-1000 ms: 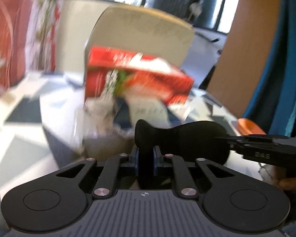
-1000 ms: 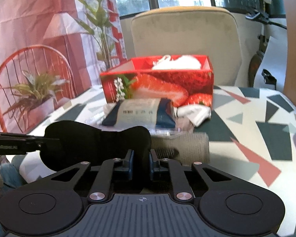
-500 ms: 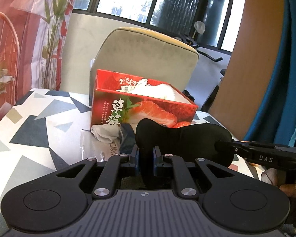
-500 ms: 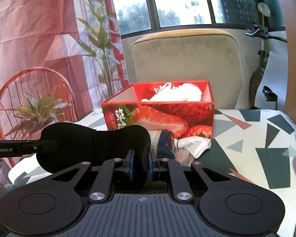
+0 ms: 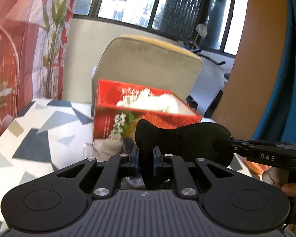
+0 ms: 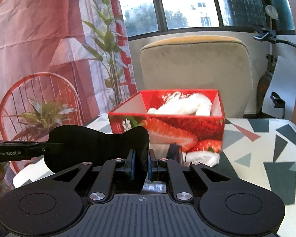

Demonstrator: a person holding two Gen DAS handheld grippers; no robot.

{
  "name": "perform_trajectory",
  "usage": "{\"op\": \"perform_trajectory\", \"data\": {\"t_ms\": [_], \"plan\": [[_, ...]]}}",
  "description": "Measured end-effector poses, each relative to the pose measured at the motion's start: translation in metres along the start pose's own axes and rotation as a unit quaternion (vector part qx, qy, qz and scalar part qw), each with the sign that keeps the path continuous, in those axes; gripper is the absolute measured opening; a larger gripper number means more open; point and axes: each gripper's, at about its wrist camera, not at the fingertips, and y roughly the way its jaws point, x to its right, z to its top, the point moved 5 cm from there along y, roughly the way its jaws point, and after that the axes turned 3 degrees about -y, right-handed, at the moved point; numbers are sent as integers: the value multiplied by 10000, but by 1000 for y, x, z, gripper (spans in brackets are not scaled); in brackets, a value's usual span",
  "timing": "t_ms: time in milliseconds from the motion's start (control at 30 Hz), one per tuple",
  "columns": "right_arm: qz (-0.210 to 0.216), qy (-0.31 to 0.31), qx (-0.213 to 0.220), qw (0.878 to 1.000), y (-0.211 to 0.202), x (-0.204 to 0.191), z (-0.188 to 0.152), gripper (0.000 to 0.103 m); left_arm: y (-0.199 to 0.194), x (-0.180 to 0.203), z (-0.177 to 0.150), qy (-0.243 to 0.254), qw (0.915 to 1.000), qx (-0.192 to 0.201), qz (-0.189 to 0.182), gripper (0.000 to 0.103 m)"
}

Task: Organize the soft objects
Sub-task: 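Lift the black eye mask with both grippers toward the red box, then lower the held eye mask with both grippers into the red box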

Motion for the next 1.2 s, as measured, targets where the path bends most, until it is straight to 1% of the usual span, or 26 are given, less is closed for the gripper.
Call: {"op": "perform_trajectory", "data": {"t_ms": [200, 267, 300, 333, 433, 600, 867, 967, 1033, 1133, 1200], "plan": [[103, 39, 141, 9998, 5, 9, 41, 10, 5, 4, 33, 3, 9997, 252, -74, 14], [133, -2, 188, 9997, 8, 13, 56, 10, 9, 7, 45, 129, 9993, 353, -53, 14], [133, -63, 221, 9996, 10, 15, 63, 10, 14, 9, 51, 237, 9989, 393, 21, 14], [118, -120, 245, 9996, 13, 16, 69, 10, 19, 8, 55, 259, 9987, 430, 83, 14], [63, -182, 246, 9995, 25, 24, 86, 10, 36, 8, 68, 207, 9987, 449, 103, 14], [-36, -320, 240, 9992, 44, 35, 110, 10, 57, 13, 91, 434, 9973, 566, 189, 14], [-236, -435, 402, 9980, 74, 61, 146, 10, 89, 21, 132, 775, 9937, 758, 301, 14], [-311, -319, 463, 9979, 86, 74, 155, 10, 101, 22, 145, 962, 9907, 816, 503, 14], [-293, -175, 457, 9984, 94, 83, 158, 10, 111, 22, 151, 1058, 9899, 765, 550, 14], [-342, -226, 386, 9984, 109, 93, 159, 10, 130, 20, 158, 1188, 9894, 557, 625, 14], [-367, -123, 290, 9988, 122, 102, 160, 10, 143, 16, 161, 1113, 9912, 361, 617, 14]]}}
